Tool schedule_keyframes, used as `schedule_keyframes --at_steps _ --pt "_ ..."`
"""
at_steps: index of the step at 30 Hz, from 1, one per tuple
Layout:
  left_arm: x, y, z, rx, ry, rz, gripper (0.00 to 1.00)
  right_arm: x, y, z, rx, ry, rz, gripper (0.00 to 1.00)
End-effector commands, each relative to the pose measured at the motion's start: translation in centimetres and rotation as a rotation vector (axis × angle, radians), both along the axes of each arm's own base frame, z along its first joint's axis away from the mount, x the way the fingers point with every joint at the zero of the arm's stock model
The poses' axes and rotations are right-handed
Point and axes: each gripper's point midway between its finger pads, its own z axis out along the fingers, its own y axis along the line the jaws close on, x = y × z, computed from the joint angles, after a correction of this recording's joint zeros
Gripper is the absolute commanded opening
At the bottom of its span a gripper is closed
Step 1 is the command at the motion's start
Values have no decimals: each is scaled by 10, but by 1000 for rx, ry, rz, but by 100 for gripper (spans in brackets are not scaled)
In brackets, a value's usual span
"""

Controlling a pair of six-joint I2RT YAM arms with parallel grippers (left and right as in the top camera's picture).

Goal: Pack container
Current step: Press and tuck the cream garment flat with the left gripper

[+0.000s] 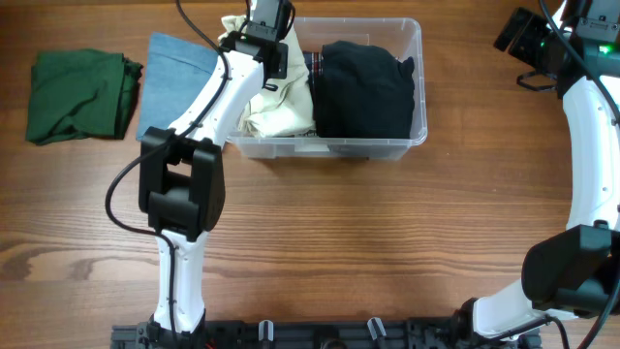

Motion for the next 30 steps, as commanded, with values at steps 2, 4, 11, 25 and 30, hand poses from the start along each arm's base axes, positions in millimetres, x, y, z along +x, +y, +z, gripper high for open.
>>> schedule_keyframes --at_steps 2,4,11,25,30 --pt "-2 -7 -52 -18 75 -2 4 1 2 -10 17 17 -4 100" --pt "-2 -10 -66 -13 89 -6 4 1 2 -10 17 17 -4 100" --pt "-8 -17 -90 -5 128 -22 4 1 2 -10 17 17 -4 100" --pt "-11 -30 -44 -20 78 -46 4 1 2 -10 17 17 -4 100" --pt "-18 -34 2 -38 35 -59 4 1 2 -10 17 17 -4 100"
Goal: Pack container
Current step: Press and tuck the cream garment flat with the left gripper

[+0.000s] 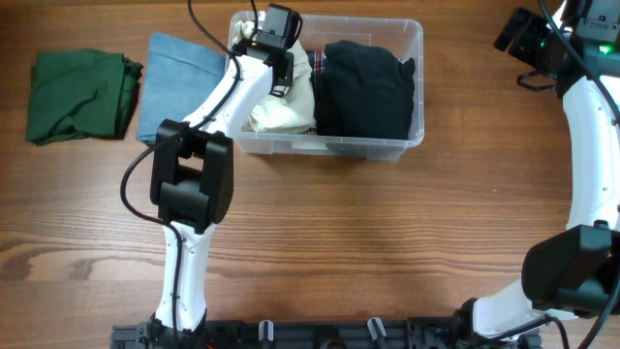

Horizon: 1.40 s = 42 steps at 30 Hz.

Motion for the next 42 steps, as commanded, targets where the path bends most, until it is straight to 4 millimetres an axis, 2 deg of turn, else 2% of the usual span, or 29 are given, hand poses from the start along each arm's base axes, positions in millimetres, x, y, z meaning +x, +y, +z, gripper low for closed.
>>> schedule_keyframes --at_steps 1,4,9,12,21,28,36,42 --pt "-18 -23 36 -45 -5 -56 4 1 2 -10 17 17 -5 100" --pt "-32 -23 43 -34 34 -67 4 1 2 -10 17 17 -4 100" --pt "-66 -32 27 -52 182 -109 4 1 2 -10 17 17 -5 100" --pt "-77 -29 23 -57 231 -80 4 1 2 -10 17 17 -5 100" --pt "-87 -23 -1 -41 272 -72 4 1 2 -10 17 17 -4 100" --pt "-105 -17 -19 -13 338 -85 4 1 2 -10 17 17 -5 100" --pt "-125 -8 -22 26 418 -79 4 1 2 -10 17 17 -5 100" --pt "-138 -14 -23 48 459 -99 4 1 2 -10 17 17 -5 100"
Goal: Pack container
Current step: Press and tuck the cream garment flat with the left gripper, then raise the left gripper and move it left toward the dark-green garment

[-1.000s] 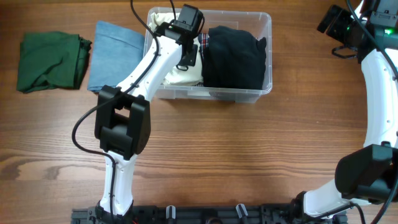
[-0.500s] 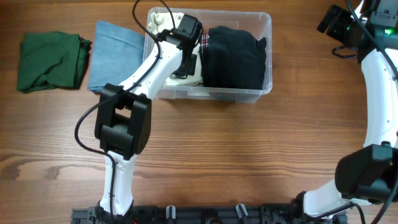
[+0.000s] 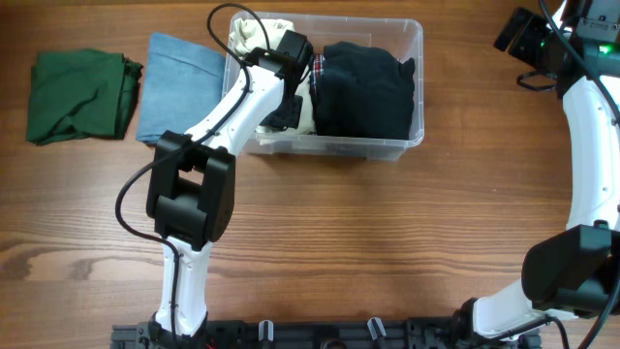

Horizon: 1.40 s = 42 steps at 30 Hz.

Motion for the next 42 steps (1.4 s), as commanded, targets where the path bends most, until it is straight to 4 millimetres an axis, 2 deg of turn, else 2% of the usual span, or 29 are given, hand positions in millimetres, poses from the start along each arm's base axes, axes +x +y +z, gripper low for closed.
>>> schedule_keyframes --at_steps 1,7,9,11,16,19,20,23,26,28,32,37,42 --pt "-20 -4 -7 16 60 -21 4 1 2 -10 17 17 -4 100" --pt "-17 -4 -2 10 46 -18 5 1 2 -10 17 17 -4 100" --pt "-11 -4 8 -2 20 -13 12 1 2 -10 17 17 -4 100" --pt "-3 -7 26 -23 -27 -12 27 1 2 -10 17 17 -4 100" --pt "16 -11 83 -84 -166 -7 55 1 2 -10 17 17 -4 100" --pt "22 -5 127 -125 -262 8 61 1 2 -10 17 17 -5 100" --pt "22 -2 136 -132 -281 14 61 1 2 -10 17 17 -4 100" --pt "21 16 174 -160 -358 47 65 1 2 -10 17 17 -4 100" --pt "18 34 199 -181 -406 82 67 1 2 -10 17 17 -4 100" --pt "17 54 213 -188 -433 120 69 1 2 -10 17 17 -4 100" --pt "16 92 216 -189 -421 202 70 1 2 -10 17 17 -4 100" --pt "13 142 198 -146 -359 312 70 1 2 -10 17 17 -4 100" --pt "14 178 185 -119 -334 394 72 1 2 -10 17 17 -4 100"
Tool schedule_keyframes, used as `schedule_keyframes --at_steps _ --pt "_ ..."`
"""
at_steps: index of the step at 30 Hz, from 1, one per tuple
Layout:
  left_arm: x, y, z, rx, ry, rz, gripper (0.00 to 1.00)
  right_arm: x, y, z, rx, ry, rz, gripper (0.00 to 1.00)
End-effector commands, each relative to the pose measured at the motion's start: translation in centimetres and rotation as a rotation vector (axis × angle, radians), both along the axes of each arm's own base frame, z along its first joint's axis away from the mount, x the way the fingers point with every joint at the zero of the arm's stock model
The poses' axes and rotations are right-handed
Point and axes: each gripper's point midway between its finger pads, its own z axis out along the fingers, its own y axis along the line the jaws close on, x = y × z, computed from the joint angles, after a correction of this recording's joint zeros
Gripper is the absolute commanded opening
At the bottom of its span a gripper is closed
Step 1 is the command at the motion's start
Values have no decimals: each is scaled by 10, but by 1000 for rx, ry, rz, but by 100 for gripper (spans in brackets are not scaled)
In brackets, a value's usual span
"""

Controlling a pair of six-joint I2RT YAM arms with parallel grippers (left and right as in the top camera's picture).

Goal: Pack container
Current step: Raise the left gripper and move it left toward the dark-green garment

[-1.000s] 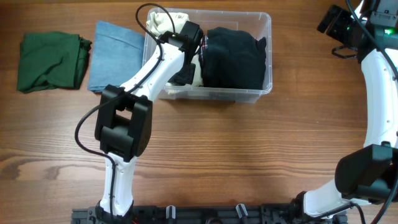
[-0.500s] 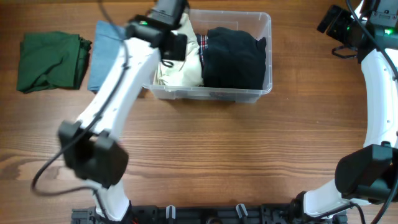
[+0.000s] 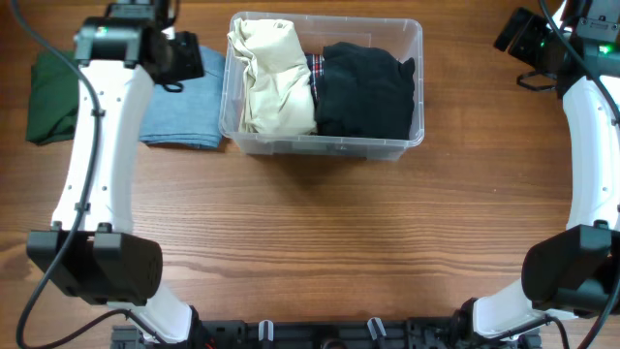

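Note:
The clear plastic container (image 3: pixel 418 87) stands at the back middle of the table. Inside it a cream garment (image 3: pixel 276 82) fills the left half and a black garment (image 3: pixel 366 87) the right, with a strip of plaid cloth (image 3: pixel 315 68) between them. My left gripper (image 3: pixel 181 61) hovers over the folded blue cloth (image 3: pixel 184 121) just left of the container, its jaws apart and holding nothing. A green cloth (image 3: pixel 44 97) lies at the far left, partly hidden by my left arm. My right gripper (image 3: pixel 518 37) is held at the back right, away from everything.
The right arm (image 3: pixel 586 145) runs down the right side of the table. The left arm (image 3: pixel 97 165) crosses the left side from the front edge to the back. Bare wooden tabletop (image 3: pixel 339 233) lies in front of the container.
My left gripper was down inside the container on the cream garment. It is now outside, to the left, above the blue cloth. The cream garment lies flatter and fills the container's left half.
My left gripper was at the container's back left corner over the bunched cream garment. It was then further inside, and then low in the middle of the container on the garment. Now the garment rests in place and the gripper hangs over the blue cloth. The right arm stayed still.

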Motion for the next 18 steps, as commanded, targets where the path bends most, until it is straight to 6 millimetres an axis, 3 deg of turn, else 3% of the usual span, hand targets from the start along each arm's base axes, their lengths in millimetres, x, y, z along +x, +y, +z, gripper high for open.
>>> schedule_keyframes --at_steps 1,12,18 --pt "2 27 -17 -9 46 59 72 1 2 -10 17 17 -4 100" --pt "3 63 -64 -44 165 142 78 1 2 -10 17 17 -4 100" --pt "-2 94 -68 -66 170 212 86 1 2 -10 17 17 -4 100"
